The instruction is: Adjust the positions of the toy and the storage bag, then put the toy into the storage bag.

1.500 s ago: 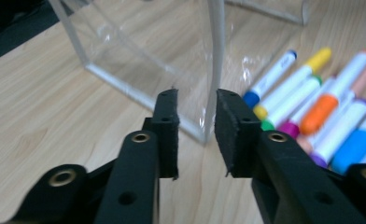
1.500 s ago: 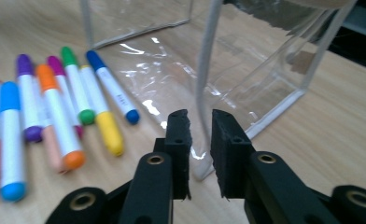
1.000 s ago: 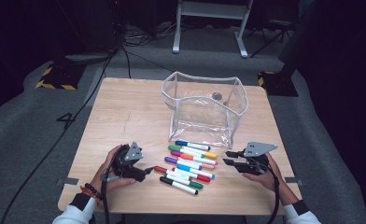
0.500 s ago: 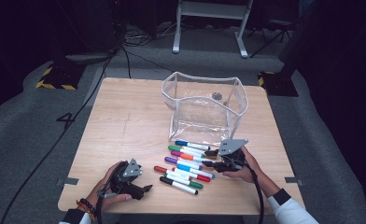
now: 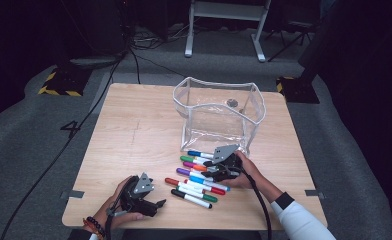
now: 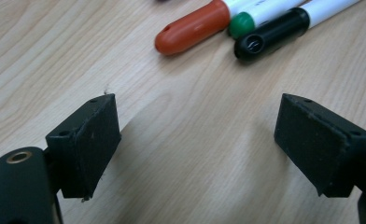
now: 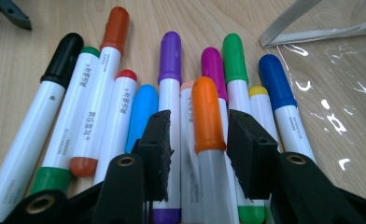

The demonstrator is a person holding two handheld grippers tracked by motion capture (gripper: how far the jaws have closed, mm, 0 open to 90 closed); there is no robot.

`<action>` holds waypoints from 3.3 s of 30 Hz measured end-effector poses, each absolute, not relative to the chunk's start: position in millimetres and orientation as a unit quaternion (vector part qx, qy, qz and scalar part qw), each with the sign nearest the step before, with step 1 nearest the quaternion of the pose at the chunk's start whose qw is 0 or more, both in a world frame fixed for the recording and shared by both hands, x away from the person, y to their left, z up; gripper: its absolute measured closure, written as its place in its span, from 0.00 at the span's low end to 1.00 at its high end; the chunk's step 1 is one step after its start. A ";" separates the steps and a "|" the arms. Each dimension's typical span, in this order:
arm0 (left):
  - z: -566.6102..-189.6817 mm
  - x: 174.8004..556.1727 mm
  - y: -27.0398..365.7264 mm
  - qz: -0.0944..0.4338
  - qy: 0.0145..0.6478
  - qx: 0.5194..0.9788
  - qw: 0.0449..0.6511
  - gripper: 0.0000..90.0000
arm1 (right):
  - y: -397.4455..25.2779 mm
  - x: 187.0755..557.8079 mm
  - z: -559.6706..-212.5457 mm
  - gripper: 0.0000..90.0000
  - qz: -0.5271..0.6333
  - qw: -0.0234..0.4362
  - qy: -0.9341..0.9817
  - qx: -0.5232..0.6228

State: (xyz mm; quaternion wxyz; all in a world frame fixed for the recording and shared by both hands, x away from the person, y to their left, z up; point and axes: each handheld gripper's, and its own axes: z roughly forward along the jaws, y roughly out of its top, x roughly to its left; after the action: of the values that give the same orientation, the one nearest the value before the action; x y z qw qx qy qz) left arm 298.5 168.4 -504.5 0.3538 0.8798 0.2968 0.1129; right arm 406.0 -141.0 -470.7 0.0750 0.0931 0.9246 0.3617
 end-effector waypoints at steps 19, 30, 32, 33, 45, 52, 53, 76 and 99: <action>-504.5 305.3 123.8 0.106 0.290 0.885 0.349 0.10 | -138.8 414.1 -475.7 0.82 0.361 0.075 0.925 0.097; -504.6 309.3 121.3 0.108 0.295 0.884 0.347 0.08 | -152.9 416.3 -473.9 0.80 0.349 0.067 0.929 0.107; -504.6 309.5 121.7 0.107 0.293 0.884 0.347 0.08 | -153.2 416.1 -474.1 0.80 0.346 0.069 0.930 0.106; -504.6 309.6 121.9 0.107 0.292 0.885 0.347 0.08 | -153.6 415.4 -475.4 0.77 0.336 0.072 0.933 0.105; -504.8 311.1 122.4 0.103 0.286 0.886 0.349 0.08 | -168.1 416.4 -481.3 0.82 0.340 0.064 0.930 0.120; -504.7 314.0 125.0 0.102 0.281 0.889 0.348 0.08 | -177.3 411.5 -472.6 0.83 0.360 0.077 0.921 0.127; -504.7 315.1 125.9 0.101 0.279 0.889 0.348 0.08 | -179.1 410.9 -471.1 0.83 0.365 0.078 0.919 0.126; -504.8 329.5 132.6 0.094 0.261 0.895 0.349 0.07 | -234.1 395.7 -451.3 0.83 0.418 0.101 0.885 0.177; -504.7 332.2 132.9 0.092 0.255 0.897 0.349 0.06 | -266.9 394.2 -442.6 0.83 0.432 0.121 0.870 0.205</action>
State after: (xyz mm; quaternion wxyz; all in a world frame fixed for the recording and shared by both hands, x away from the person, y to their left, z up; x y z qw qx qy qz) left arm 332.2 132.9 -504.7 0.3490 0.8969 0.2553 0.0923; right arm 394.2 -266.9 -442.6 0.1211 0.2052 0.8699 0.4319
